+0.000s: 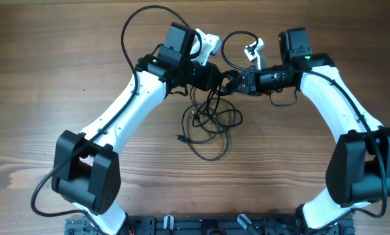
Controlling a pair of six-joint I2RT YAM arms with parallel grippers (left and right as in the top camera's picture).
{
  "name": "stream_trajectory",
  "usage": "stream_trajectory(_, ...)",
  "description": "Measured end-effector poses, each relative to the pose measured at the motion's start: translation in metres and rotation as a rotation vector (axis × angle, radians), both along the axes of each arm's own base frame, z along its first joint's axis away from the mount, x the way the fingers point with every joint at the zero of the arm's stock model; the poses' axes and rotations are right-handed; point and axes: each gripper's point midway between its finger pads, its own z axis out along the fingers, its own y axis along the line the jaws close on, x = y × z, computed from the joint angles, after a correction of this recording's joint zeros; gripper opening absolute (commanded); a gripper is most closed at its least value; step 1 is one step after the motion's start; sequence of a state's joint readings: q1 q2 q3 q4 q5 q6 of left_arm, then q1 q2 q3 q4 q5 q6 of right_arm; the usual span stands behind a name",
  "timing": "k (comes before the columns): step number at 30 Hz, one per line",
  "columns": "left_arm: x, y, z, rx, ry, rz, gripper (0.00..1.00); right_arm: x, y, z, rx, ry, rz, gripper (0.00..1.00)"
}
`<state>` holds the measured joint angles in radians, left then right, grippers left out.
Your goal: Untangle cables
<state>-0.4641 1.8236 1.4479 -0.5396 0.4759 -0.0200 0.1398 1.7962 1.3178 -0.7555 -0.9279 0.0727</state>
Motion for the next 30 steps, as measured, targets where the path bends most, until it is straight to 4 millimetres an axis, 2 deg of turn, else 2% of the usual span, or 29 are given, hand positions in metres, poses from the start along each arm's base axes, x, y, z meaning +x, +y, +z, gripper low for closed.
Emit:
stream_trajectory(1,0.000,0.000,-0.001,0.002,0.000,-0.004,0.04,0.000,-0.001,0.000,-0.001,0.001,-0.002,0.05)
stream_trajectory(3,0.000,-0.001,-0.004,0.007,0.001,-0.010,0.04,0.001,-0.002,-0.001,-0.006,0.000,-0.007,0.05)
stream_trajectory(7,-0.001,-0.002,-0.006,0.010,0.001,-0.019,0.04,0.006,-0.007,-0.002,-0.019,-0.003,-0.029,0.12)
stream_trajectory(11,0.000,-0.003,-0.010,0.010,0.011,-0.010,0.04,0.017,-0.013,-0.011,-0.091,0.029,-0.123,0.20)
stream_trajectory(17,-0.005,-0.011,-0.013,-0.009,0.049,-0.007,0.04,0.028,-0.045,-0.043,-0.346,0.133,-0.371,0.25)
stream_trajectory(21,-0.010,-0.017,-0.010,-0.037,0.064,-0.029,0.04,0.034,-0.060,-0.051,-0.438,0.134,-0.457,0.24)
stream_trajectory(24,-0.014,-0.017,0.003,-0.066,0.059,-0.036,0.04,0.040,-0.072,-0.054,-0.475,0.124,-0.505,0.20)
stream_trajectory(27,-0.022,-0.018,0.028,-0.111,0.038,-0.051,0.04,0.045,-0.069,-0.061,-0.461,0.125,-0.501,0.20)
stream_trajectory(30,-0.032,-0.020,0.044,-0.156,0.039,-0.081,0.04,0.046,-0.064,-0.067,-0.437,0.140,-0.481,0.20)
